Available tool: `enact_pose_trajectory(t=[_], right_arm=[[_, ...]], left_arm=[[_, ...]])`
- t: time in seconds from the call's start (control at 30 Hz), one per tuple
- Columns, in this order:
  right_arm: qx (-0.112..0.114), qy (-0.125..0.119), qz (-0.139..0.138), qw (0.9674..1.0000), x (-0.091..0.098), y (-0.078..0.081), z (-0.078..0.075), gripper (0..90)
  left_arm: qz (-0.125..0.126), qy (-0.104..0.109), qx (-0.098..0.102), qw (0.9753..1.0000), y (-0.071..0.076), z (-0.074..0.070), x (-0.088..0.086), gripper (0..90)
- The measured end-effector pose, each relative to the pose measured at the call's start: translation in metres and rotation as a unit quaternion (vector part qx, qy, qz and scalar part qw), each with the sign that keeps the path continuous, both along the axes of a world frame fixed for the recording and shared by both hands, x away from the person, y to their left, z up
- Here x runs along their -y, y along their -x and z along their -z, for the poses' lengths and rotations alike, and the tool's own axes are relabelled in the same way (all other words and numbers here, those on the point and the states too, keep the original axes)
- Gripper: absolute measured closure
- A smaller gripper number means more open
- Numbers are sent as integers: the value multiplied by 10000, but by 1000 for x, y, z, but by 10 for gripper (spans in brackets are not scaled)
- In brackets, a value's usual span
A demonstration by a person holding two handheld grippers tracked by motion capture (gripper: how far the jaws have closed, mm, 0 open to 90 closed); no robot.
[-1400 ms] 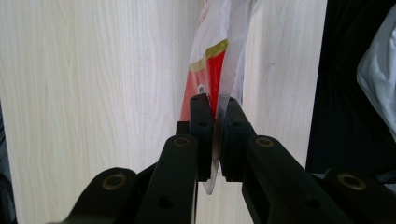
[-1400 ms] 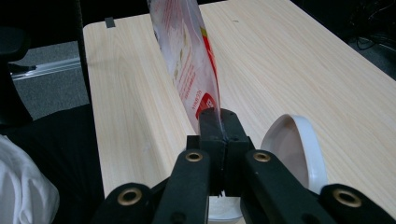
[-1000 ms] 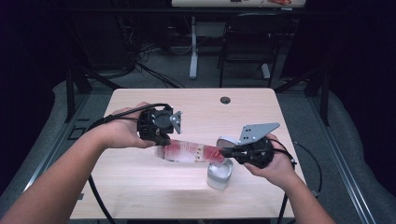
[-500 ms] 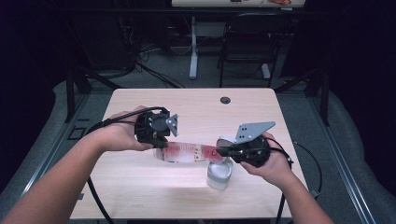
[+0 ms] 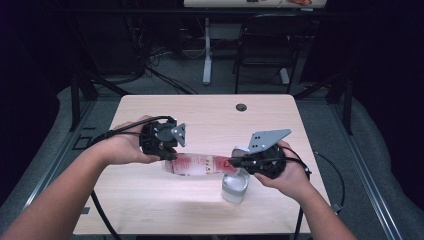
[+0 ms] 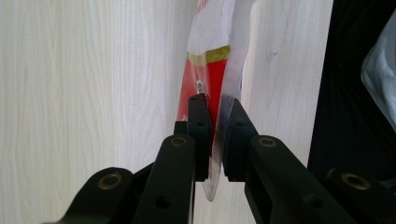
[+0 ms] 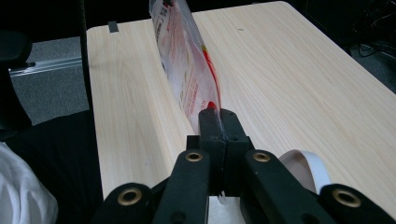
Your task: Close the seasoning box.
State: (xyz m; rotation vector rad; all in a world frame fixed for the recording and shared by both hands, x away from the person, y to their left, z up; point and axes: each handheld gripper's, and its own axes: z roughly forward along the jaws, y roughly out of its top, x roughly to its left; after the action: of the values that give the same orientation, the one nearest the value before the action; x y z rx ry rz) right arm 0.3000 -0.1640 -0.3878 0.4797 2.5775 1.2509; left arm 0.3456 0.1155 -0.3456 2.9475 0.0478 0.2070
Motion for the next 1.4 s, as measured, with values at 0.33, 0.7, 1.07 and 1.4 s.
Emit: enact_pose_trajectory(t=[0.33,0.7,1.07,1.4], right_arm=[[12,58,30,10000,-6,-1,-1,900],[37,34,60,10000,-14,-4,-2,900],[-13,53,27,10000,-20,-5,-2,900],[-60,52,41,10000,-22,-6,1,900]], left_arm=[[-72,62,46,9999,-1,11,-4,803],[-143,52,108,9998,-1,20,-6,750],[-137,183,138,9996,1,27,-3,724],[-2,218,164,9996,4,31,9,736]])
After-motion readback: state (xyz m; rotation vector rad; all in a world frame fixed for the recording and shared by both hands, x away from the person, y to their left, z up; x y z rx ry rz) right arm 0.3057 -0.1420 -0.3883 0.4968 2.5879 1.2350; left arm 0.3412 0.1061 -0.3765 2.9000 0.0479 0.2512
